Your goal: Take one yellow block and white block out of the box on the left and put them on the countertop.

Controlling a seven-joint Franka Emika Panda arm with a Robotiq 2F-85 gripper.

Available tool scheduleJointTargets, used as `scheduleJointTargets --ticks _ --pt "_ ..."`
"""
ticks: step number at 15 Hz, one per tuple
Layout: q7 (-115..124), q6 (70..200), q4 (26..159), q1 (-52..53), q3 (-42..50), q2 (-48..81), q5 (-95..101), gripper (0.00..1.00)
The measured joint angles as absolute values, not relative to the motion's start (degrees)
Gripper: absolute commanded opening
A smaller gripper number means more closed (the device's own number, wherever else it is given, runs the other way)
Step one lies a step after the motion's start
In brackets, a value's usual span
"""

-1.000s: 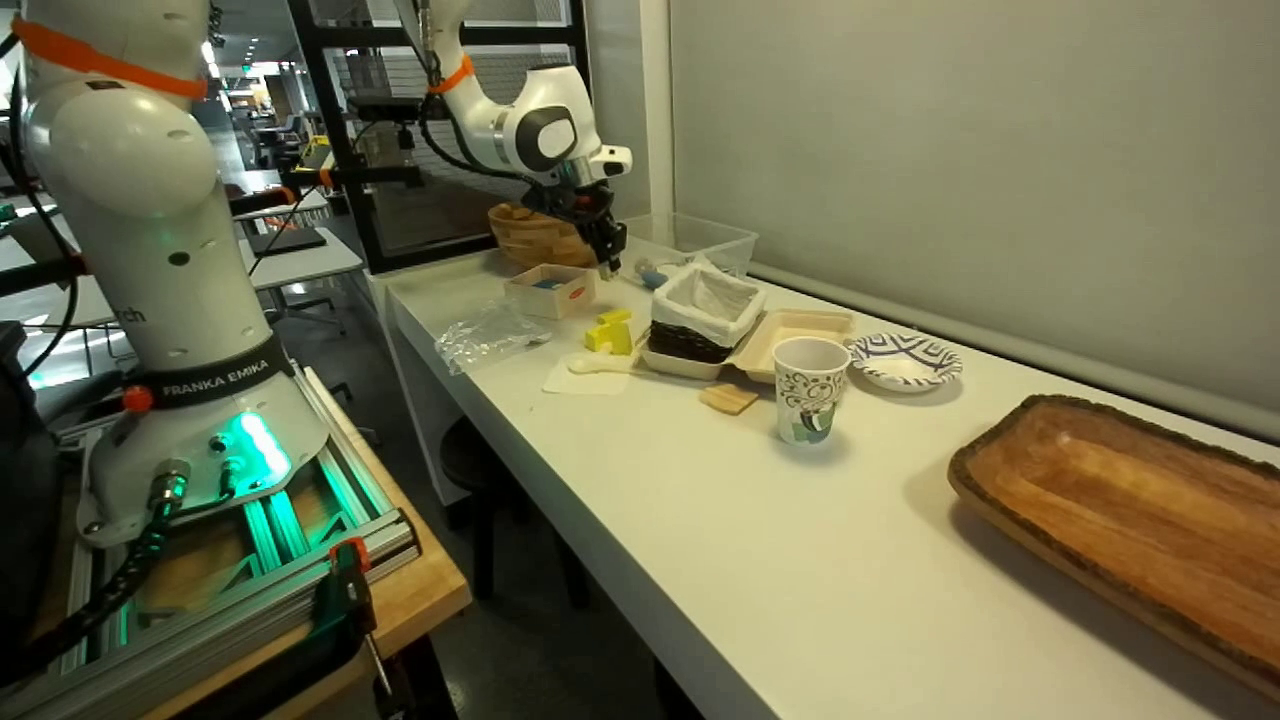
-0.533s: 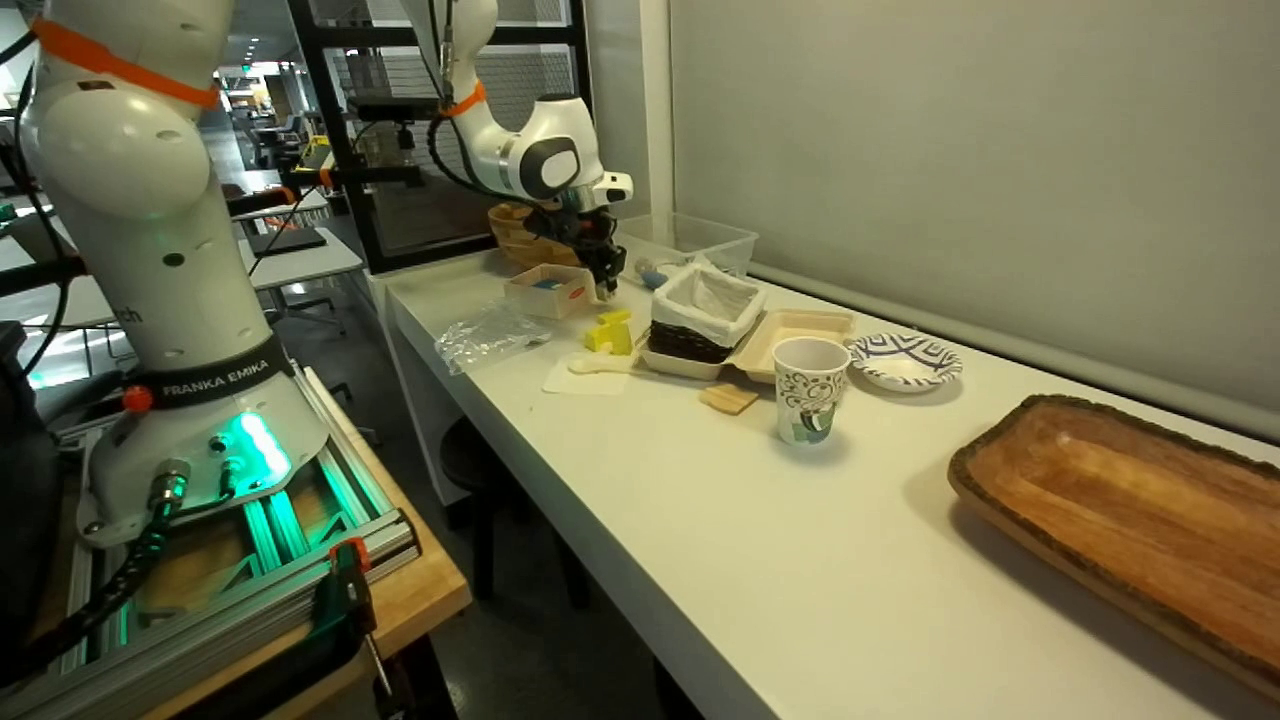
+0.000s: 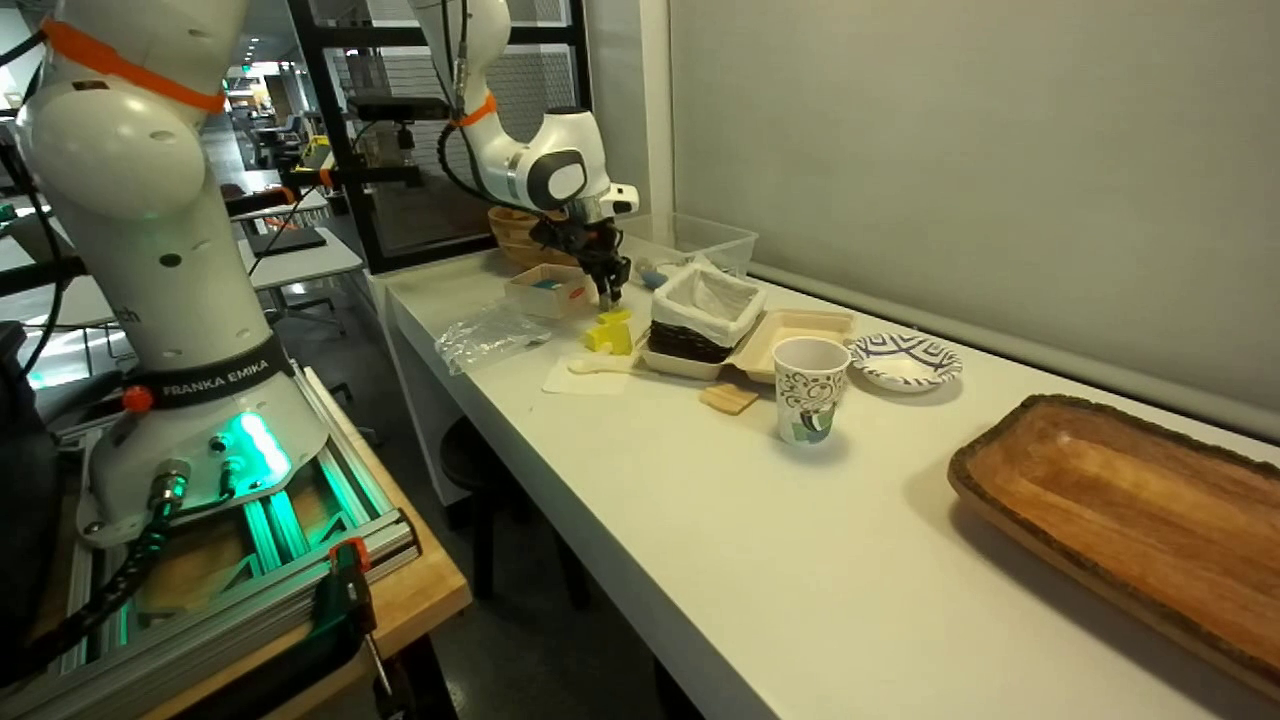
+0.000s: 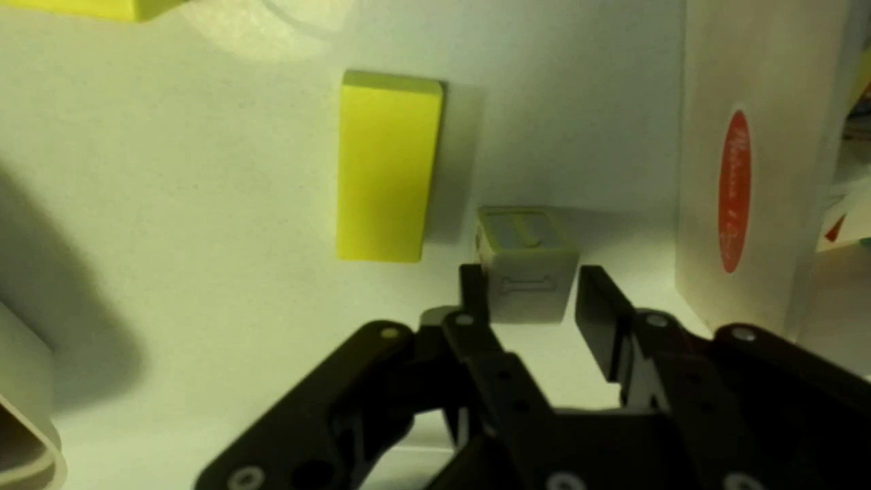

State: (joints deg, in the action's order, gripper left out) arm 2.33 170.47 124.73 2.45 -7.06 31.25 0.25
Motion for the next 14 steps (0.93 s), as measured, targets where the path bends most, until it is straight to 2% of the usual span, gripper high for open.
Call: scheduleJointTargets --ticks 3,4,9,14 --pt "2.3 170.5 124.4 2.5 -7.2 31.2 0.2 0.95" --pt "2.3 170.5 124.3 2.5 -7.4 31.0 0.1 1.0" --pt "4.3 165.3 125.4 4.0 -9.0 26.2 -1.7 1.0" --pt "9.0 159.4 131.8 7.0 -6.6 13.9 -1.7 1.0"
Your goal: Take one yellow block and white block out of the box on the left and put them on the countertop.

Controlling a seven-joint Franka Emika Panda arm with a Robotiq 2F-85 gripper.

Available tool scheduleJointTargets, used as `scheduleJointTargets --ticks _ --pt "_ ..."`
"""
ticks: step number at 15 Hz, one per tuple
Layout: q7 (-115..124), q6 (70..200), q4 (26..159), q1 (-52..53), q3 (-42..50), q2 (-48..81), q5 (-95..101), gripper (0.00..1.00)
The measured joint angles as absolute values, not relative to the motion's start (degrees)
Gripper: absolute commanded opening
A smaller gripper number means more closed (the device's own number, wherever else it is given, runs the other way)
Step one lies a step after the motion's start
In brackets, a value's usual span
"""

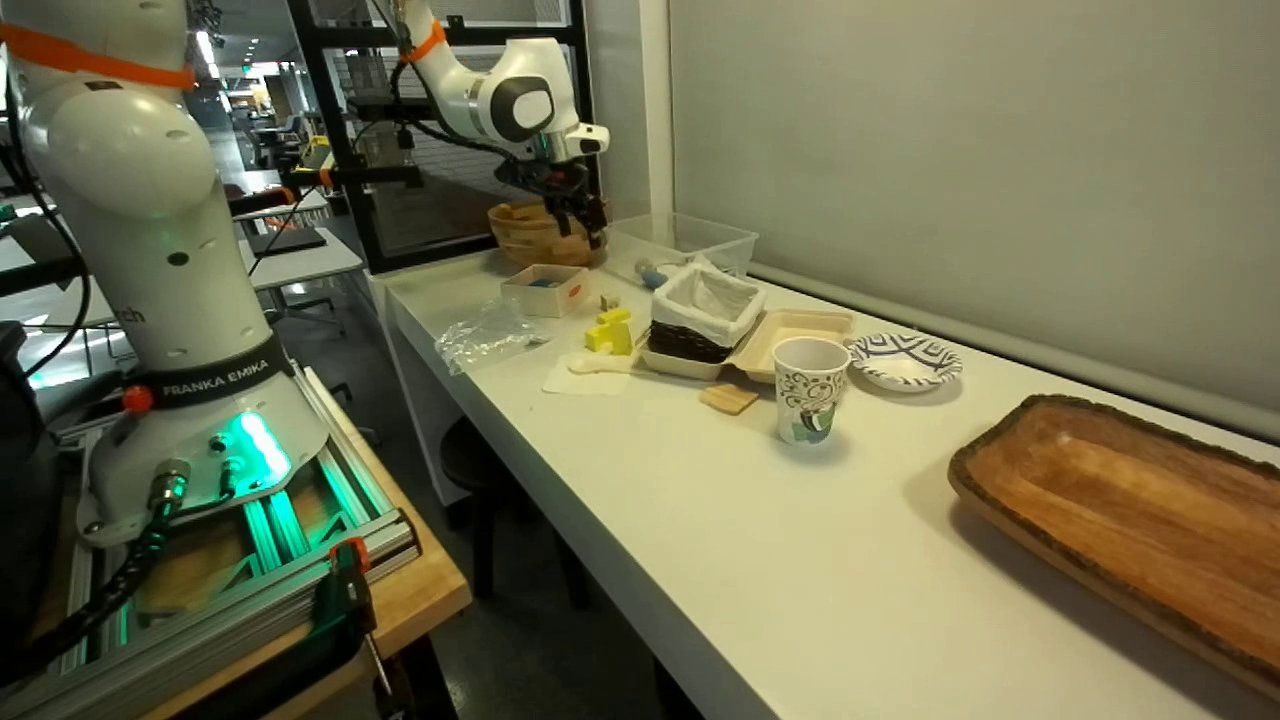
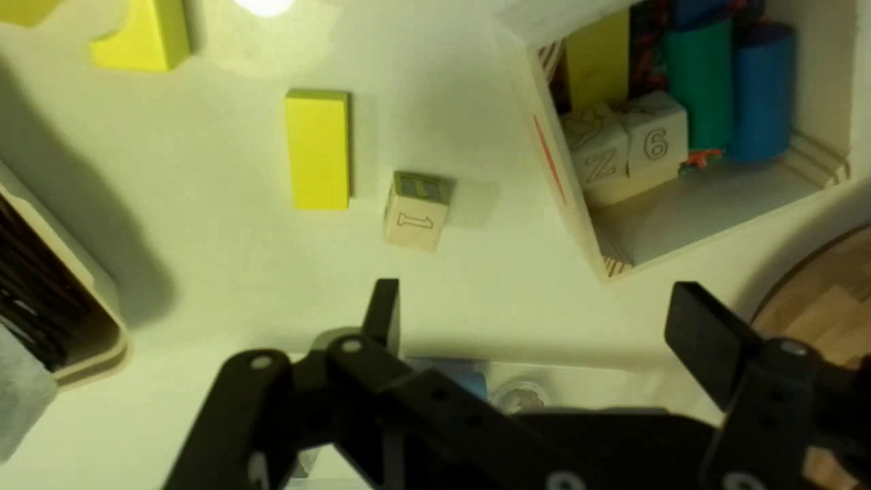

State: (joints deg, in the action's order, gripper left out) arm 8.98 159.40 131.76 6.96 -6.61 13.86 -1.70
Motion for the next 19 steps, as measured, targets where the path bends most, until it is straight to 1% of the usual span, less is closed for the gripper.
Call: scheduleJointTargets --ticks 4,7,11,19 --pt "9.7 148.1 135.9 7.5 -7.2 4.5 -1.7 1.0" --pt "9.6 143.8 137.7 7.9 -7.9 -0.5 -1.7 1.0" --pt "8.7 141.7 138.5 8.1 -8.6 -3.5 -0.7 1.0" --pt "-0.2 142.5 138.5 8.3 -8.7 -4.2 -0.9 1.0"
